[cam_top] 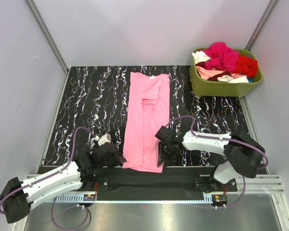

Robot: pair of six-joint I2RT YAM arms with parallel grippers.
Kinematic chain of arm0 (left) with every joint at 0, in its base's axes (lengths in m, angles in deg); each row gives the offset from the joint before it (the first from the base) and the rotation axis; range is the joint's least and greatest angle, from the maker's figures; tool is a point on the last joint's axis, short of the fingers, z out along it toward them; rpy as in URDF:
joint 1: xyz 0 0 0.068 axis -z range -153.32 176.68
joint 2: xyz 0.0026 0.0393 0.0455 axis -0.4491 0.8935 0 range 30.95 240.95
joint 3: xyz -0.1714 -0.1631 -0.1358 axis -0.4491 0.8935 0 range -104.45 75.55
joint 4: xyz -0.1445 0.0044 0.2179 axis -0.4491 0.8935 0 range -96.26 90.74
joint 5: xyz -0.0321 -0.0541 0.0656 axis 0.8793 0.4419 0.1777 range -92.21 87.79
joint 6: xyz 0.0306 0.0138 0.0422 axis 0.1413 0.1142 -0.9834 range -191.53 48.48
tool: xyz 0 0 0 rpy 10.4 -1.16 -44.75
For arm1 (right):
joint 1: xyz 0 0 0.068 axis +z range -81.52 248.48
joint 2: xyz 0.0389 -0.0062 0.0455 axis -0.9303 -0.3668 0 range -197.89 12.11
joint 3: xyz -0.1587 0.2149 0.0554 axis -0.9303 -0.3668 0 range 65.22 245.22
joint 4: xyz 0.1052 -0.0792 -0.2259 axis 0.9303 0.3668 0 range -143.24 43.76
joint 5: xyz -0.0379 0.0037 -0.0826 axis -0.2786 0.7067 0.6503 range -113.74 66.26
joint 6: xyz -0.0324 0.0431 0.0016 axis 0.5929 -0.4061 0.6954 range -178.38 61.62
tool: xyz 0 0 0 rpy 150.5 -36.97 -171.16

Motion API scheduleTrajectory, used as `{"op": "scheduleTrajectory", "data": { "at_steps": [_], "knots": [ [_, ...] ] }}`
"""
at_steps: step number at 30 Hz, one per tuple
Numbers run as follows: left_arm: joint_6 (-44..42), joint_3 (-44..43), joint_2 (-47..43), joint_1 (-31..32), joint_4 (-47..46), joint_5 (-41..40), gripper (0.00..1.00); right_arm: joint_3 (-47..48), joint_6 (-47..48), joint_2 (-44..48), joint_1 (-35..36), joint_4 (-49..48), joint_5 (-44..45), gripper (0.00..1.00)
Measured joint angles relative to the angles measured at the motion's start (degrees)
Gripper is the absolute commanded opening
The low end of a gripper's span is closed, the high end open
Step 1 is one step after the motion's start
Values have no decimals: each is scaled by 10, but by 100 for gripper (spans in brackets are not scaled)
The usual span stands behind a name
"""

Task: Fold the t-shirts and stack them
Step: Fold the tshirt

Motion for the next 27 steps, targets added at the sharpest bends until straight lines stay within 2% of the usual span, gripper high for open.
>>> {"op": "scheduleTrajectory", "data": {
  "at_steps": [3, 5, 7, 8, 10, 11, 16, 21, 27],
  "knots": [
    [2, 2, -21, 0, 17, -1, 24, 24, 2, -29, 19, 5, 16, 32],
    [3, 3, -32, 0, 28, -2, 23, 37, 5, -43, 30, 9, 28, 18],
    [5, 6, -37, 0, 32, -2, 16, 50, 7, -56, 40, 16, 39, 3],
    [5, 7, -37, 0, 35, -2, 12, 54, 9, -60, 44, 18, 44, 0],
    [8, 7, -38, 0, 38, -3, 1, 55, 9, -61, 48, 20, 50, 0],
    [7, 7, -38, 0, 38, -3, 0, 55, 9, -60, 49, 21, 51, 0],
    [6, 7, -38, 2, 39, -3, 0, 46, 8, -27, 49, 37, 63, 0],
    [7, 7, -39, 11, 44, -4, 0, 7, -7, 61, 49, 56, 64, 0],
    [20, 7, -47, 28, 52, -3, 0, -18, -28, 123, 49, 78, 76, 0]
  ]
}}
